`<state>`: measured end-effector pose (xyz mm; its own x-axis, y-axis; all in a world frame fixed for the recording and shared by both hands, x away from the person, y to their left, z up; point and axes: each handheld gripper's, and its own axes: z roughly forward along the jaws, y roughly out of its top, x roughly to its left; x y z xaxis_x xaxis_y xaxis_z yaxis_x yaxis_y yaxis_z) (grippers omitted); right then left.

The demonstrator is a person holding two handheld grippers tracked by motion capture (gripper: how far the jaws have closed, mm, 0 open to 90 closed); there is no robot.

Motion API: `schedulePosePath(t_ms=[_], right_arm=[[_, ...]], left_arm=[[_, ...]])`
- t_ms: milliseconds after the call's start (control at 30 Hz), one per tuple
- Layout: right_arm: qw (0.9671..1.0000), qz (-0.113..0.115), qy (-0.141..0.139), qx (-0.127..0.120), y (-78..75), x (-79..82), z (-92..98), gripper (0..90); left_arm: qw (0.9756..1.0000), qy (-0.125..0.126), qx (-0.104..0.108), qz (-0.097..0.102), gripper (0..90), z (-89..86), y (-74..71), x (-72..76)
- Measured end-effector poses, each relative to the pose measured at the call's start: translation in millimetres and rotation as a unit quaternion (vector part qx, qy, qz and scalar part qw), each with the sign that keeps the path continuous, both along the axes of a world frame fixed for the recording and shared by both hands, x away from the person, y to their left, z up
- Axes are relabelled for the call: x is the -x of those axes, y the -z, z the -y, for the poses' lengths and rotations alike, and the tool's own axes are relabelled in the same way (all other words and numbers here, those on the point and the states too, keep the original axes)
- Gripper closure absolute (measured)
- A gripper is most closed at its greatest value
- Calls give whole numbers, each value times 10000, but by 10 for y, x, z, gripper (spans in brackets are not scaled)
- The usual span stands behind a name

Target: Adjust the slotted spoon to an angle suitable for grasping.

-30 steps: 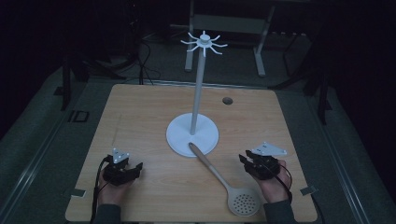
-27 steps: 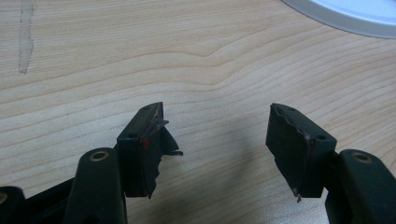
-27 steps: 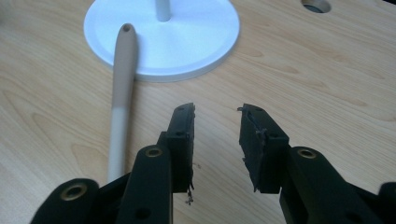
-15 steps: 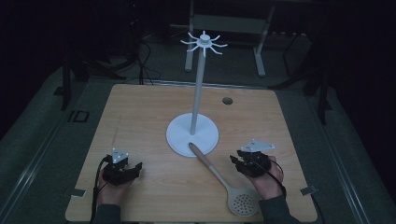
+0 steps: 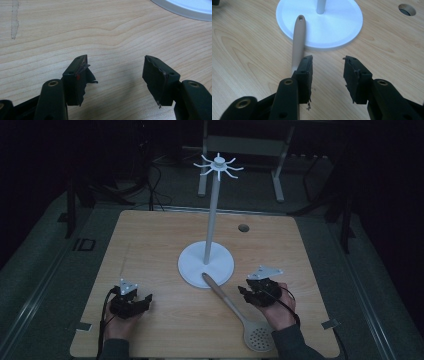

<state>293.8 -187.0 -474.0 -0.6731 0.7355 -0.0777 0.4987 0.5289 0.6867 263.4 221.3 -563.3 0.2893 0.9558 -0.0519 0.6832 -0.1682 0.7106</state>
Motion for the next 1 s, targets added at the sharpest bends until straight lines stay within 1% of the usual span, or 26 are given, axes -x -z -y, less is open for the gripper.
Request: schedulePosePath(t_ms=[167,200,367,533,733,933,1000], right_arm=[[10000,-51,-40,42,-15,-9,-64,568],[9999,-66,-86,90,-19,-19,-94,559],[9997,-107,-132,149,-7,-48,-151,545],[9996,-209,-117,179,45,-127,-207,525],[9990,-311,-181,248,99,-186,-254,520],[9984,-411,-224,328,154,-211,-296,524],[9978,-481,-283,346,189,-223,-316,568]], left_arm=[[10000,2,-3,1,379,1,0,1],[10000,1,-12,3,379,5,3,0],[10000,2,-8,0,379,4,1,1],[10000,13,-7,0,378,2,0,1],[10000,5,3,3,378,1,-2,2],[10000,14,0,8,379,1,-3,2],[10000,10,-4,7,378,0,-4,2]])
